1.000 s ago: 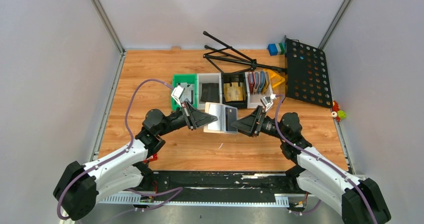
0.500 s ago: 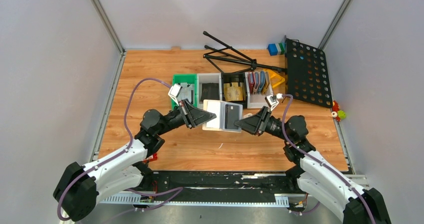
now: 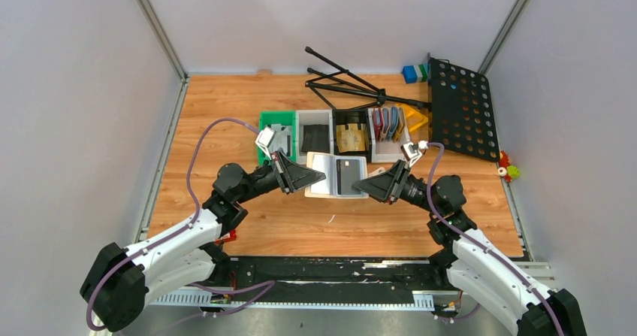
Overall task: Take the credit cards out of the card holder
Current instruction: Remove the credit card from the card holder.
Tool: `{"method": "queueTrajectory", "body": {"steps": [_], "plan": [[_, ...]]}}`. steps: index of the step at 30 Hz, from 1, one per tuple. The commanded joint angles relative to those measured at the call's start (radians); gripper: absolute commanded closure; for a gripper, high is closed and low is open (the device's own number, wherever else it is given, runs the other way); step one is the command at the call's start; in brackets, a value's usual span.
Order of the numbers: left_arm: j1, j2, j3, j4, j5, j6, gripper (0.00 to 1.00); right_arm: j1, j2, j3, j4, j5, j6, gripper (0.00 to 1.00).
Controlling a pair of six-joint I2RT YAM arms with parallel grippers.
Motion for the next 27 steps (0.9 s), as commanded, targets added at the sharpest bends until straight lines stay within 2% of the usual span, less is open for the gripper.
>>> {"method": "queueTrajectory", "body": {"steps": [1, 6, 9, 12, 14, 17, 20, 22, 24, 27], "plan": [[-0.002, 0.003, -0.012, 0.061, 0.01, -0.003, 1.0, 0.005, 0.004, 0.04, 0.029, 0.01, -0.005, 0.65], [-0.002, -0.004, -0.012, 0.049, 0.01, 0.007, 1.0, 0.005, 0.006, 0.051, 0.006, 0.004, -0.009, 0.8], [-0.001, -0.019, -0.006, -0.011, 0.0, 0.041, 1.0, 0.005, -0.013, 0.068, -0.072, 0.012, -0.048, 0.92], [0.009, -0.057, 0.013, -0.214, -0.053, 0.118, 0.83, 0.005, -0.041, 0.082, -0.184, 0.039, -0.094, 1.0], [0.015, -0.095, 0.029, -0.39, -0.11, 0.194, 0.67, 0.005, -0.061, 0.099, -0.272, 0.064, -0.145, 1.0], [0.017, -0.14, 0.077, -0.642, -0.217, 0.322, 0.53, 0.006, -0.077, 0.125, -0.396, 0.106, -0.229, 1.0], [0.016, -0.167, 0.144, -0.892, -0.336, 0.416, 0.44, 0.005, -0.072, 0.155, -0.503, 0.151, -0.324, 1.0], [0.017, -0.186, 0.2, -1.0, -0.347, 0.452, 0.42, 0.006, -0.053, 0.18, -0.59, 0.189, -0.425, 1.0], [0.016, -0.211, 0.209, -0.999, -0.302, 0.448, 0.42, 0.005, -0.034, 0.197, -0.636, 0.207, -0.483, 1.0], [0.008, -0.219, 0.141, -0.827, -0.158, 0.377, 0.51, 0.005, 0.003, 0.186, -0.582, 0.164, -0.498, 1.0]]}}
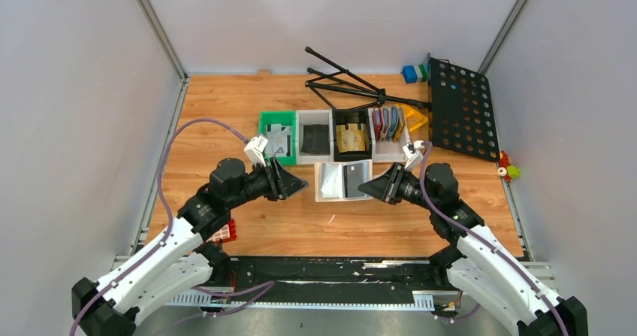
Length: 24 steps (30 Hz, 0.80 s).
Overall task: Take the credit cards out of the card holder
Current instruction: Remove the credit card from the card holder.
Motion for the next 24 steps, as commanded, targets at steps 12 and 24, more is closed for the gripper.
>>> {"method": "queueTrajectory", "body": {"steps": [12, 24], "plan": [[-0.198, 0.233, -0.002, 0.388, 0.119, -0.072, 0.65, 0.026, 0.051, 0.045, 0.014, -0.023, -0.132, 1.0], [-0.203, 0.324, -0.011, 0.479, 0.041, -0.133, 0.65, 0.028, -0.004, -0.019, 0.226, -0.113, 0.002, 1.0]]}}
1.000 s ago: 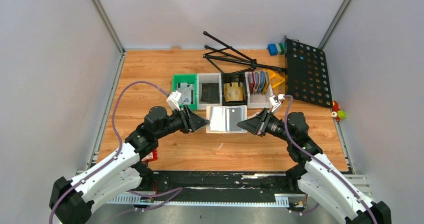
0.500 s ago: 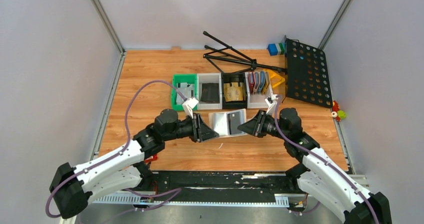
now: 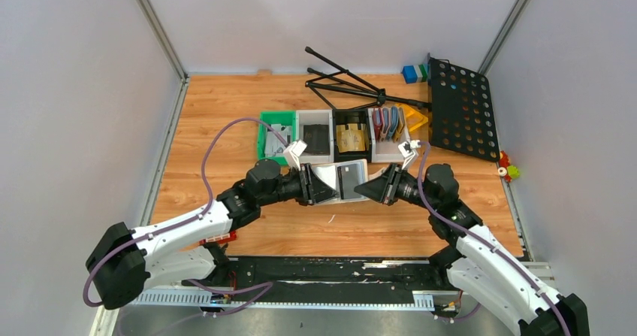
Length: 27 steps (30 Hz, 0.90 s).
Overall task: Take the credit cards out of the card holder
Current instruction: Remove the credit card from the card holder.
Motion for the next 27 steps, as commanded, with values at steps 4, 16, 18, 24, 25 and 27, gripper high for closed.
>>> {"method": "queueTrajectory", "body": {"steps": [4, 16, 18, 24, 25, 27], "plan": [[0.0, 0.022, -0.006, 0.189, 0.019, -0.056, 0.65, 0.004, -0.031, -0.032, 0.208, -0.093, 0.095, 1.0], [0.053, 0.036, -0.09, 0.445, 0.117, -0.186, 0.75, 0.004, -0.017, -0.091, 0.407, -0.148, 0.226, 1.0], [0.058, 0.045, -0.108, 0.54, 0.138, -0.224, 0.79, 0.004, -0.004, -0.094, 0.421, -0.154, 0.234, 1.0], [0.064, 0.085, -0.111, 0.703, 0.228, -0.297, 0.89, 0.005, 0.03, -0.102, 0.469, -0.174, 0.257, 1.0], [0.064, 0.095, -0.112, 0.73, 0.241, -0.313, 0.89, 0.004, 0.037, -0.101, 0.477, -0.179, 0.262, 1.0], [0.063, 0.118, -0.117, 0.802, 0.257, -0.344, 0.87, 0.004, 0.049, -0.102, 0.495, -0.19, 0.269, 1.0]]}}
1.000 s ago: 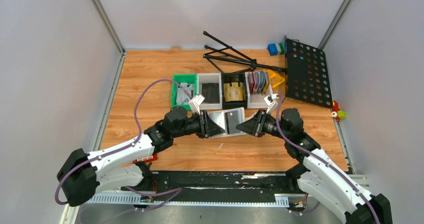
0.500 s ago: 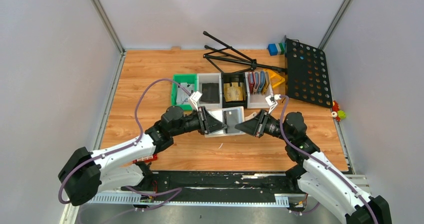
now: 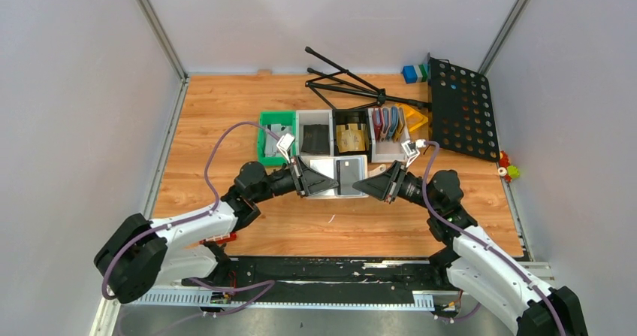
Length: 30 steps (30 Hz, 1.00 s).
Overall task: Take the credit cards out of the card holder
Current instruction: Remove the credit card from the card holder.
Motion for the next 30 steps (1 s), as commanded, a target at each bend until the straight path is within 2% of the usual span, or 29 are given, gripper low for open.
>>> {"method": "queueTrajectory", "body": {"steps": [1, 5, 9, 12, 16, 18, 26, 30], "plan": [[-0.025, 0.05, 0.011, 0.312, 0.102, -0.114, 0.85, 0.021, 0.033, 0.004, 0.123, -0.095, 0.044, 1.0], [-0.026, 0.106, 0.004, 0.47, 0.133, -0.179, 0.76, 0.021, 0.046, 0.001, 0.156, -0.11, 0.062, 1.0], [-0.025, 0.134, 0.013, 0.496, 0.151, -0.194, 0.73, 0.021, 0.05, 0.0, 0.192, -0.122, 0.086, 1.0], [-0.025, 0.106, 0.015, 0.38, 0.137, -0.145, 0.73, 0.022, 0.048, -0.004, 0.229, -0.127, 0.103, 1.0], [-0.025, 0.019, 0.045, 0.037, 0.067, -0.002, 0.66, 0.022, 0.036, -0.004, 0.238, -0.123, 0.1, 1.0], [-0.025, -0.007, 0.056, -0.069, 0.044, 0.044, 0.64, 0.021, 0.04, -0.008, 0.263, -0.126, 0.115, 1.0], [-0.024, 0.0, 0.072, -0.097, 0.051, 0.065, 0.64, 0.021, 0.094, -0.023, 0.387, -0.149, 0.175, 1.0], [-0.024, -0.036, 0.113, -0.286, 0.005, 0.166, 0.63, 0.022, 0.089, -0.024, 0.41, -0.152, 0.183, 1.0]]}}
